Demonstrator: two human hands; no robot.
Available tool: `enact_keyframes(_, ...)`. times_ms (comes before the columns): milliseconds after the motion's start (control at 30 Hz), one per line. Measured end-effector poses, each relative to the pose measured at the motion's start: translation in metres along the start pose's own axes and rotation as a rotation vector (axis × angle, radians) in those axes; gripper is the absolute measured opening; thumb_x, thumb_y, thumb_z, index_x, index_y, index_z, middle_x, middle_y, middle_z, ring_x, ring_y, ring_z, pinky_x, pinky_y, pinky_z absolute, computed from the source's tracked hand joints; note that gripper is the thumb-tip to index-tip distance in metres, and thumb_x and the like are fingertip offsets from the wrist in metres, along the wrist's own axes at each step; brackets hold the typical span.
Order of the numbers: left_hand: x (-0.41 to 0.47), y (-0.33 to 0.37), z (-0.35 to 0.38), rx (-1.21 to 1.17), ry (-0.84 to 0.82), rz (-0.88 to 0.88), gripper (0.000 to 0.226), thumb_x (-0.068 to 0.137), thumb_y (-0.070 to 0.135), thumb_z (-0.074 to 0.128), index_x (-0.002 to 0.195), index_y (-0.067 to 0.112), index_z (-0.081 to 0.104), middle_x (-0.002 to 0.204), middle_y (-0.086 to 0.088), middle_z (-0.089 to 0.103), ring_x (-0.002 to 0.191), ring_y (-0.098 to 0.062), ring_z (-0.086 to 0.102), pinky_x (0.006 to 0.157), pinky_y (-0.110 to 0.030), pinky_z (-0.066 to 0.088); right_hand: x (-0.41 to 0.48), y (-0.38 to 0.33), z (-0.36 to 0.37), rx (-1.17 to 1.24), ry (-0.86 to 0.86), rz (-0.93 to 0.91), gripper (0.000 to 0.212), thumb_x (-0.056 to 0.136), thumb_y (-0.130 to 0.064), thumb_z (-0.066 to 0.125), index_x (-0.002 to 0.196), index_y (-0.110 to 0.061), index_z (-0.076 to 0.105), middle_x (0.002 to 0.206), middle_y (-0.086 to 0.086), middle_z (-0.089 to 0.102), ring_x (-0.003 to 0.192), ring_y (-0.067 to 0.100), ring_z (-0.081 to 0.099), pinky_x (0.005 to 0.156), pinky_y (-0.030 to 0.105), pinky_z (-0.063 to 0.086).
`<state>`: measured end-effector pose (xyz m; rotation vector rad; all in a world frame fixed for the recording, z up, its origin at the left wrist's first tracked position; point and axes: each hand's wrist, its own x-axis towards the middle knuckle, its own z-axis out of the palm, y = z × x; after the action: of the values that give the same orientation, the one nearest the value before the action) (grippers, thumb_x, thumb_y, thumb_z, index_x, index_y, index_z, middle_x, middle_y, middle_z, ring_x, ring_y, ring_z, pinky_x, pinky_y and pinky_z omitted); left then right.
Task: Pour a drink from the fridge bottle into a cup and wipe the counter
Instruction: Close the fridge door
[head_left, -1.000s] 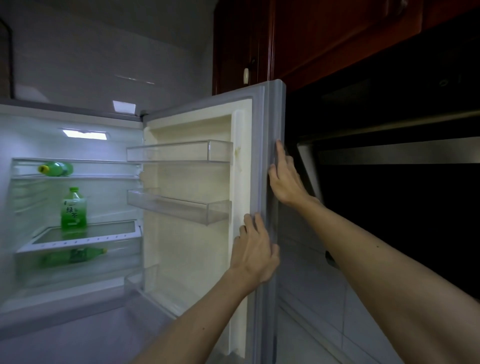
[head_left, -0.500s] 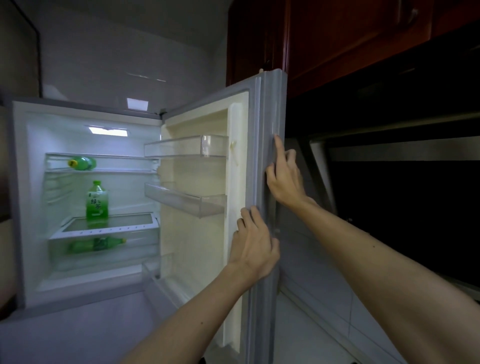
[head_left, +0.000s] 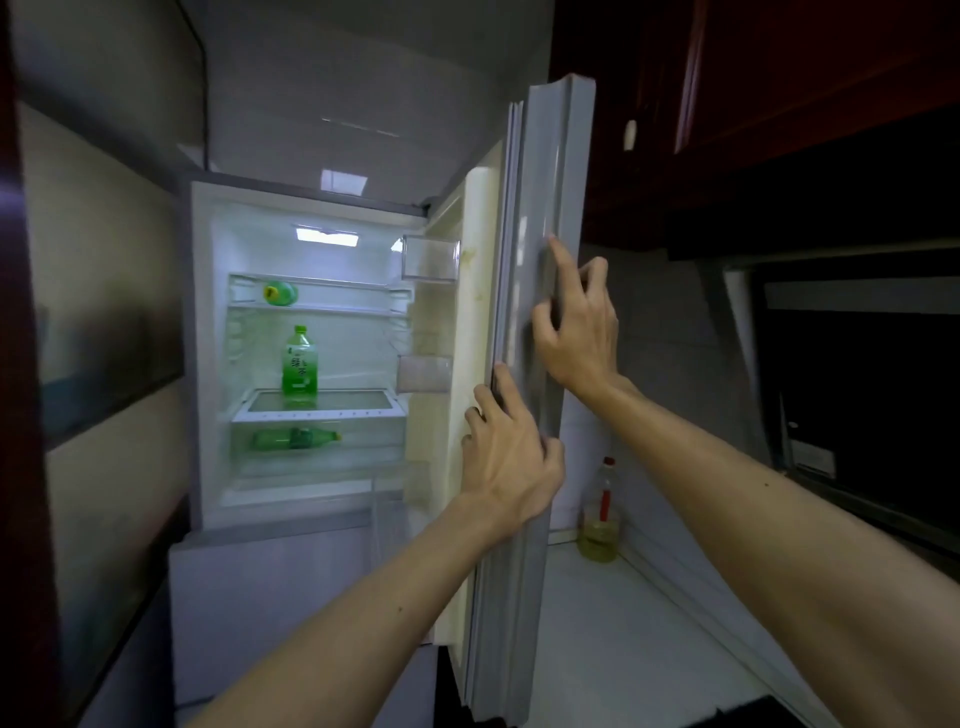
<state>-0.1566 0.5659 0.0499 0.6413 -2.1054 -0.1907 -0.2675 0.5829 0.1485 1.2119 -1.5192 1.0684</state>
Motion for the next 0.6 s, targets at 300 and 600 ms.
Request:
enact_keyframes(300,0.003,-0.09,-0.056,0.087,0.05,-0.154,0.107,0.086,0.055,0.052,0.149,-0.002,-0.014,0.144,-0.023,0.025,0.124,-0.036,0.041,0.093,-0.044,0.046,0.009,-0.1,0.06,-0.018,0.047,-0.244,0.066,0.082,-0.025,0.058,0.145,-0.011,0.043,0.095,0.014,0.05,0.072,0.013,0.041,0.049,0.016,0.034)
enact_keyframes(600,0.023,-0.17,-0.079,0.149,0.105,-0.277,0.083,0.098,0.038,0.039,0.147,-0.01,-0.008,0.143,-0.028,0.03,0.124,-0.04,0.043,0.093,-0.044,0.045,0.016,-0.178,0.13,0.031,-0.038,-0.125,0.084,0.086,-0.035,0.054,0.153,-0.001,0.016,0.122,0.018,0.046,0.099,0.028,0.049,0.065,0.039,0.055)
